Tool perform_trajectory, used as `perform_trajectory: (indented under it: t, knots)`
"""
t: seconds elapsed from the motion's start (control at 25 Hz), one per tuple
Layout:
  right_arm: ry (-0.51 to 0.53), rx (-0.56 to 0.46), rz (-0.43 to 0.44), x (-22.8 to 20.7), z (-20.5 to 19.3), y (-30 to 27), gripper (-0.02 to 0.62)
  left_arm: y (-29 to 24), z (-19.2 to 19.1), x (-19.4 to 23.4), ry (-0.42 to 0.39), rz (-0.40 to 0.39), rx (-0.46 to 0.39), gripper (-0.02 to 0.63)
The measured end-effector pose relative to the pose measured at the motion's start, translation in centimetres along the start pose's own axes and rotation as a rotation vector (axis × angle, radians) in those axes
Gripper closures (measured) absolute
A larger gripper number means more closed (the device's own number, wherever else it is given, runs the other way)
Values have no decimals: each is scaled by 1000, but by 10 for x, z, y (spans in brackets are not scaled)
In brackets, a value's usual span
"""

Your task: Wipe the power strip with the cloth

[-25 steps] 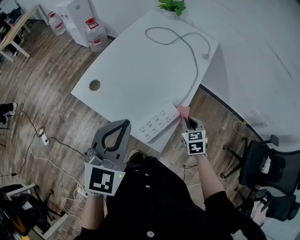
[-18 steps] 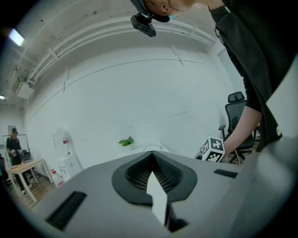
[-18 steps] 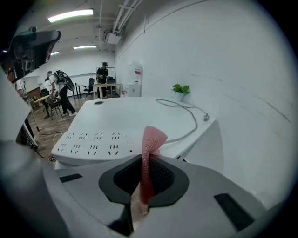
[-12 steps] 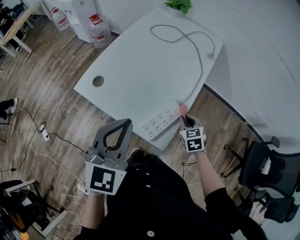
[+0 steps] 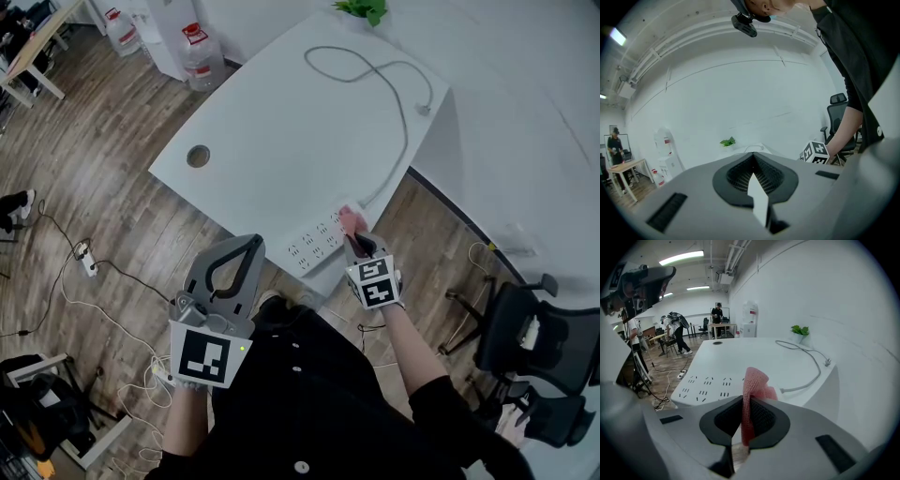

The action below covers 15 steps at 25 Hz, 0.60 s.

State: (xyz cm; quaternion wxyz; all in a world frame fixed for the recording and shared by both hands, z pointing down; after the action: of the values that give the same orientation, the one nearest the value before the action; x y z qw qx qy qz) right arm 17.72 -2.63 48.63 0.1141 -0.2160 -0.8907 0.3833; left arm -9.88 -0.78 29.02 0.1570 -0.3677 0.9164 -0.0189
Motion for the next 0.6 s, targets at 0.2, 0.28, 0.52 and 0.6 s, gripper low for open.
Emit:
perform_trajectory:
  t: [0.2,0.28,0.52,0.6]
  knots:
    - [31,0,60,19,4,0,538,1,1,-1,1,9,-3,595]
    - [43,-2,82,27,5,0,538,2,1,-1,2,13,-1,595]
    - [94,-5,160,56,9,-3,538,6,-2,0,13,27,9,595]
    - [108,-6,185,65,10,-3,538,8,-3,1,16,30,13,595]
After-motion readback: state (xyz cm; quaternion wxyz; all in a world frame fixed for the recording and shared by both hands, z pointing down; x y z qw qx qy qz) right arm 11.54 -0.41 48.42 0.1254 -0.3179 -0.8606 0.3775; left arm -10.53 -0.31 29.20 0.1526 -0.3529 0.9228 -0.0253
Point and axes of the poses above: the fingertips, and each gripper's own axes: y backward along the fingers, x to its left, z out of its top, the point moved 10 cm from there along y, backward along the fingers, and after that the axes turned 4 degrees about z, right-handed, at the moved point
